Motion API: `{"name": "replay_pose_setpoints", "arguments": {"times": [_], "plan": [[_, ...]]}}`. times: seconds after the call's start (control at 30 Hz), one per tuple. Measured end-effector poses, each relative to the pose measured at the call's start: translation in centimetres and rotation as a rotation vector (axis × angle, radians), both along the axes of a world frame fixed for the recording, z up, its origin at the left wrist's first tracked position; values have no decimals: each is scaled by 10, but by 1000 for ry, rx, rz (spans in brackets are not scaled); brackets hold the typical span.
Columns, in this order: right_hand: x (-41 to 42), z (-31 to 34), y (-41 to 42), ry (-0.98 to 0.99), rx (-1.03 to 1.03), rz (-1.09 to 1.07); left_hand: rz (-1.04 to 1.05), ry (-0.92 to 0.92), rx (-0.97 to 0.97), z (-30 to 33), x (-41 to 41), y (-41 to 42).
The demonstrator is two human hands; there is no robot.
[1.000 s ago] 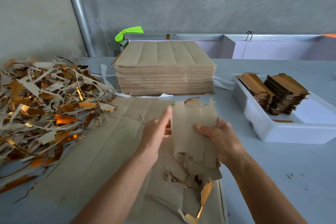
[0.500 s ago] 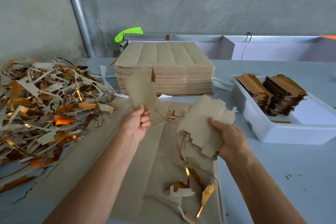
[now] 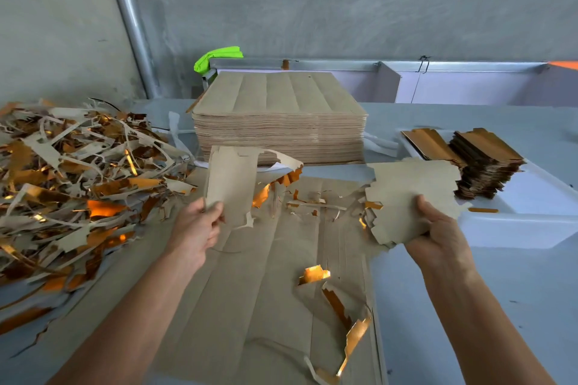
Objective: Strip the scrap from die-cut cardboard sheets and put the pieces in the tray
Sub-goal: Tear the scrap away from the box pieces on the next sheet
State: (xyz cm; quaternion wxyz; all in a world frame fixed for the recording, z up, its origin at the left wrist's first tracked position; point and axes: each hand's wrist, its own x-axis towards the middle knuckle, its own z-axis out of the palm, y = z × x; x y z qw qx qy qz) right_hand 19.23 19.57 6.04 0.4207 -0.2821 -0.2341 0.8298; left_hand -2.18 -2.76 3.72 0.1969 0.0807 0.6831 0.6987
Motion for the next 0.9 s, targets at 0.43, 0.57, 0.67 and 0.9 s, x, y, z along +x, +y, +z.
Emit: {"name": "replay_pose_setpoints", "arguments": {"times": [0.43, 0.57, 0.67, 0.9], "plan": [[-27, 2, -28, -25, 90, 95, -171, 276, -29, 1, 59, 49], [-38, 5, -41, -10, 88, 151, -264, 497, -153, 2, 84, 56], [-40, 7, -48, 28, 74, 212, -221, 618, -251, 1, 89, 62], [-33, 11, -40, -52, 127, 44, -185, 411, -44, 7, 80, 52]]}}
